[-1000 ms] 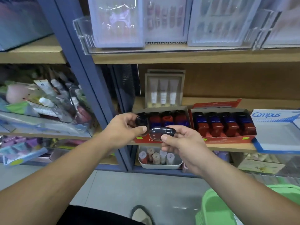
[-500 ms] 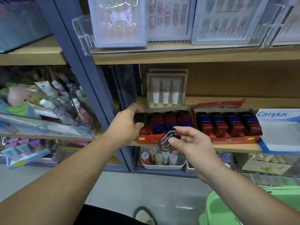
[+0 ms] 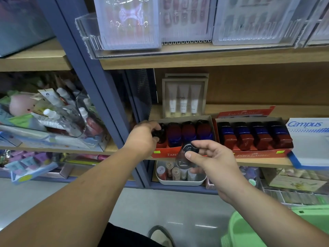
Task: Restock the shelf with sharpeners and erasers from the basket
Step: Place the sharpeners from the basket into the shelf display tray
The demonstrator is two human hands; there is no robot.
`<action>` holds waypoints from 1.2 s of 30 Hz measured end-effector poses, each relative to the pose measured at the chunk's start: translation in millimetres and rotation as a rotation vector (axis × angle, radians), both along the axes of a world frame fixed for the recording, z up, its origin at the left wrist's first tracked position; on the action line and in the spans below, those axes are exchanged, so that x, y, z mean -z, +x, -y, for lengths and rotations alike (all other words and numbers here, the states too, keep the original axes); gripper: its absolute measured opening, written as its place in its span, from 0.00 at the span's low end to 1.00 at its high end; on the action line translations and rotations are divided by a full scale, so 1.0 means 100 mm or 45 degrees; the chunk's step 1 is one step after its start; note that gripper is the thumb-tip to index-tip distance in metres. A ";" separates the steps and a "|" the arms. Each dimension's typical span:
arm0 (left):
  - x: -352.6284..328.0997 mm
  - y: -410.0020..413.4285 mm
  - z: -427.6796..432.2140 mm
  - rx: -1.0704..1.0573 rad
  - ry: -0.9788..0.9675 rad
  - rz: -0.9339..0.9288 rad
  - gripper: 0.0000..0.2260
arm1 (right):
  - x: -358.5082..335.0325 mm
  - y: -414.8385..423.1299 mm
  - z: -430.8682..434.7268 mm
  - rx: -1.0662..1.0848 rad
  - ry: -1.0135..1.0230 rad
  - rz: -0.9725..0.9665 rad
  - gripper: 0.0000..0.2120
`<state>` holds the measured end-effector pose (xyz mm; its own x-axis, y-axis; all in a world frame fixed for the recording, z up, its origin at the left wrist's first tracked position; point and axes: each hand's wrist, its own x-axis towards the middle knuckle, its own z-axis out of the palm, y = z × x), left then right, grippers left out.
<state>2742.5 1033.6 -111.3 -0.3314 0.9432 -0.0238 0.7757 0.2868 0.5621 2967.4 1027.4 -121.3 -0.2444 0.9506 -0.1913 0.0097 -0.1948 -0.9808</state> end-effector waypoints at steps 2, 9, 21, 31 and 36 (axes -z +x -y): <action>0.00 0.02 -0.01 -0.018 0.038 0.004 0.17 | 0.00 0.01 0.00 0.006 0.001 0.008 0.16; -0.01 0.02 -0.03 -0.059 0.036 0.002 0.11 | -0.02 -0.06 -0.02 0.034 -0.016 -0.008 0.15; -0.20 -0.17 0.45 0.019 -0.128 0.055 0.19 | -0.11 -0.65 -0.34 -0.143 0.446 0.425 0.12; -0.14 -0.17 0.38 -0.021 -0.150 0.168 0.18 | -0.05 -0.85 -0.40 -0.273 0.720 1.169 0.14; -0.14 -0.15 0.37 -0.007 -0.155 0.175 0.20 | -0.06 -0.85 -0.42 -0.447 0.955 1.372 0.13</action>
<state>2727.2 997.1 -97.0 -0.3221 0.9289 -0.1829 0.6922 0.3629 0.6238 2882.4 1069.1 -115.0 -0.5520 0.8288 0.0920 0.7707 0.5492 -0.3232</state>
